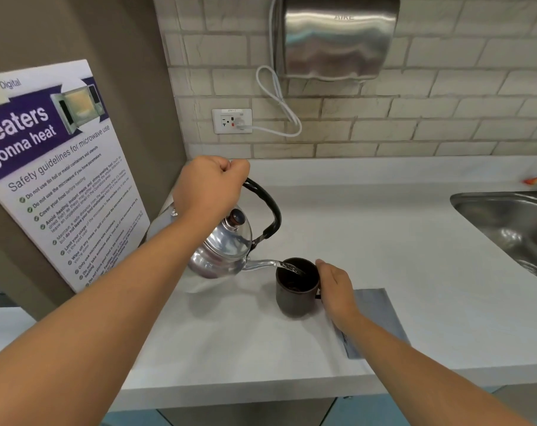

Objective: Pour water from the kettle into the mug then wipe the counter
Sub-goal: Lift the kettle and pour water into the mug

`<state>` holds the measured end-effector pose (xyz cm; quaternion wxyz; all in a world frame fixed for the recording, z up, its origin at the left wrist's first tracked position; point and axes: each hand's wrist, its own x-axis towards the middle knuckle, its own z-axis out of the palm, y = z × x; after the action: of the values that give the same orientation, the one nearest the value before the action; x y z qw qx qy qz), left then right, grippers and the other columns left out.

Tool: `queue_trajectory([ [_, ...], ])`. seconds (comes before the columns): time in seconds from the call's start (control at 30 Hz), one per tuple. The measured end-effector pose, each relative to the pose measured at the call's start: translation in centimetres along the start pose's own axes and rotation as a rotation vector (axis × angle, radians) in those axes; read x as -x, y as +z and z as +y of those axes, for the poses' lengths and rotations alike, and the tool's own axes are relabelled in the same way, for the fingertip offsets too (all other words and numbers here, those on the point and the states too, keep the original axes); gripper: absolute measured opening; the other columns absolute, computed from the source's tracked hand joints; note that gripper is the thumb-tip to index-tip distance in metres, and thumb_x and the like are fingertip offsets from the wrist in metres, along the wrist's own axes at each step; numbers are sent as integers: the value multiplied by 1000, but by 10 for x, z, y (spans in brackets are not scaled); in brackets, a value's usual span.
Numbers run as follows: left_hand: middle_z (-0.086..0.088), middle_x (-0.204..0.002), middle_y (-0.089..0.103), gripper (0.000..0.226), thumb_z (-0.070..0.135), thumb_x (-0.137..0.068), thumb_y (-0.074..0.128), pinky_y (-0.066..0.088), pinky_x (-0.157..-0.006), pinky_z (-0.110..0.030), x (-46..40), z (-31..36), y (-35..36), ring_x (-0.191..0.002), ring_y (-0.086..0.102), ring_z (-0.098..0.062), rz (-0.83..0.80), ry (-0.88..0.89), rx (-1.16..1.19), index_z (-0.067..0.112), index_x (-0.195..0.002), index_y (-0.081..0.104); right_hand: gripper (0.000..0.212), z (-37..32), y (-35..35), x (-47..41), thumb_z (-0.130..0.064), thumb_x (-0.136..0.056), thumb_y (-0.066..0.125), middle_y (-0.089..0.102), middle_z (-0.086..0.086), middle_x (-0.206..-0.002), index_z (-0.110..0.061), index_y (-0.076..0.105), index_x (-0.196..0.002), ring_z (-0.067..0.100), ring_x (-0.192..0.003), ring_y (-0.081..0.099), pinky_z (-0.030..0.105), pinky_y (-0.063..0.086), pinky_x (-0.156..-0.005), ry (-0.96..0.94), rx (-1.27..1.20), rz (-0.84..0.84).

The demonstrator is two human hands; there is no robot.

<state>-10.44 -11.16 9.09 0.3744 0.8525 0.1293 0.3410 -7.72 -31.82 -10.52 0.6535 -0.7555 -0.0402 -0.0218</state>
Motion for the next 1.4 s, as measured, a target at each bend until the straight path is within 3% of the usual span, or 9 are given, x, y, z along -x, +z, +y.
queue_trajectory([
  [0.5,0,-44,32,37,31,-72,50,30,-47,-26,-9,15,0,-43,29,-18,-23,110,-148,14,-43,35,55,-4,0,1,-22,-98,42,33,-14,-41,-27,30,-44,5,-43,30,17,28,-43,-9,11,10],
  [0.87,2,-30,23,36,30,-70,48,24,-43,-24,-12,25,2,-37,23,-14,-26,179,-232,13,-42,33,55,-1,-1,-1,-23,-98,43,34,-14,-42,-27,30,-45,5,-43,32,16,30,-44,-8,9,9],
  [1.2,4,-36,25,34,29,-70,48,26,-42,-24,-12,22,4,-38,25,-15,-26,197,-210,13,-43,35,57,2,0,-2,-26,-98,43,36,-13,-41,-29,31,-43,4,-43,33,17,31,-45,-8,26,7],
  [1.4,4,-39,25,38,29,-72,50,26,-45,-25,-9,11,2,-40,23,-15,-2,138,-114,14,-41,34,56,3,0,-4,-27,-98,43,37,-12,-43,-27,34,-43,7,-46,35,26,33,-50,5,36,1],
])
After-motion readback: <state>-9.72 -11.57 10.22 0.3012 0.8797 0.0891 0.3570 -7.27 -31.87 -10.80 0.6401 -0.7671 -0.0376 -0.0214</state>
